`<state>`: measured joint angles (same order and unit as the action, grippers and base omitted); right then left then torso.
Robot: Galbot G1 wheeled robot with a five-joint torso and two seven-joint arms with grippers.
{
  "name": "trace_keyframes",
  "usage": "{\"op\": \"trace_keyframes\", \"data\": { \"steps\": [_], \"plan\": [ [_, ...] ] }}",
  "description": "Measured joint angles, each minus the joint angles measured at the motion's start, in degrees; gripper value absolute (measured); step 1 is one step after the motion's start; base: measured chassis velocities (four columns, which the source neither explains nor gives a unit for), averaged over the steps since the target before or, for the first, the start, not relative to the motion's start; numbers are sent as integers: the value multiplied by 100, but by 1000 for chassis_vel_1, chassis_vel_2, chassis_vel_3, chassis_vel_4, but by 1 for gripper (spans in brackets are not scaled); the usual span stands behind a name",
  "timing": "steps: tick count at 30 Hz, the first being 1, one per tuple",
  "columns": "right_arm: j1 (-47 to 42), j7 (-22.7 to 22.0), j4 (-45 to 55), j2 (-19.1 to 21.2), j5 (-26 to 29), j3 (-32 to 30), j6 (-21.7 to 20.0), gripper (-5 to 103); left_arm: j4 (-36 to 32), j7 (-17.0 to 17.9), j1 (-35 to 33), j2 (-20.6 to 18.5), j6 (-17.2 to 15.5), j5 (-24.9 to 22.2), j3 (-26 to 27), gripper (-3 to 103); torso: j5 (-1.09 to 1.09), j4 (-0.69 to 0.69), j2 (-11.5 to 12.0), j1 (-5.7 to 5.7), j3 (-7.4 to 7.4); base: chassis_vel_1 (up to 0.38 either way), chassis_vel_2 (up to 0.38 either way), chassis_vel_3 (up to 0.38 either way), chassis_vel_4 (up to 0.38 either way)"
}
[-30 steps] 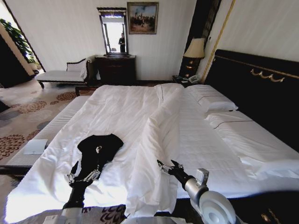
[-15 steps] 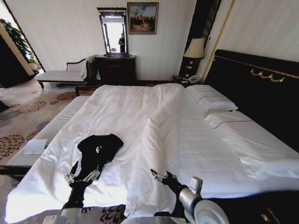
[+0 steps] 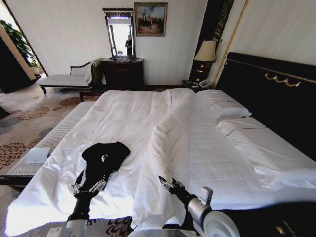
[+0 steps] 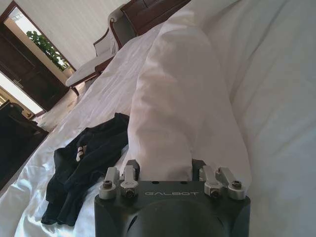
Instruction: Fold the clothes on the bed.
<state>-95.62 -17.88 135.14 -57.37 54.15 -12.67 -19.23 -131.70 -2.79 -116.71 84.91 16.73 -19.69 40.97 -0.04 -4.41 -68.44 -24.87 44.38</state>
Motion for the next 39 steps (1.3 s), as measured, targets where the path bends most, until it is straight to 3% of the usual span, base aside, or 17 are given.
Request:
{"op": "trace_keyframes", "data": {
  "steps": [1, 4, 7, 9, 11, 13, 21, 24, 27, 32, 39],
  "plan": [
    [0, 0, 0, 0, 0, 0, 0, 52, 0, 0, 0, 0, 0, 0, 0, 100, 0, 0, 0, 0, 0, 0, 0, 0, 0],
    [20, 56, -8, 5, 0, -40, 36, 36, 17, 1, 2, 4, -1, 5, -5, 100, 0, 0, 0, 0, 0, 0, 0, 0, 0],
    [16, 90, -5, 19, 5, -89, 74, 36, 17, 2, 2, 4, -1, -1, 4, 100, 1, 0, 0, 0, 0, 0, 0, 0, 0],
    [-18, 98, 23, 43, 15, -167, 106, 20, 14, 4, 2, 2, -1, -11, 15, 100, 0, 1, 0, 0, 0, 0, 0, 0, 0],
    [-39, 98, 42, 57, 21, -217, 121, 20, 9, 4, 2, 1, -1, -17, 20, 100, 0, 1, 0, 0, 0, 0, 0, 0, 0],
    [-162, -68, 151, 125, 104, -536, 167, 4, -23, 7, 5, -4, -1, -43, 45, 100, 1, 0, 0, 0, 0, 0, 0, 0, 0],
    [-402, -1469, 642, 200, 513, -1612, -38, 2, -52, 12, 46, -28, -2, -119, 68, 100, 0, 1, 0, 0, 0, 0, 0, 0, 0],
    [-473, -1702, 716, 150, 518, -1814, -38, 2, -53, 12, 60, -37, -4, -130, 69, 100, 1, 0, 0, 0, 0, 0, 0, 0, 0],
    [-515, -2012, 766, 72, 453, -2027, 0, 2, -61, 12, 77, -50, -10, -151, 71, 100, 1, 0, 0, 0, 0, 0, 0, 0, 0],
    [-540, -3079, 609, -96, 314, -2554, 89, 2, -117, 16, 119, -101, -45, -225, 93, 100, 0, 0, 0, 0, 0, 0, 0, 0, 0],
    [-534, -3827, 241, -336, 537, -3046, 357, 2, -116, 18, 157, -142, -54, -265, 91, 100, 1, 0, 0, 0, 0, 0, 0, 0, 0]
  ]
}}
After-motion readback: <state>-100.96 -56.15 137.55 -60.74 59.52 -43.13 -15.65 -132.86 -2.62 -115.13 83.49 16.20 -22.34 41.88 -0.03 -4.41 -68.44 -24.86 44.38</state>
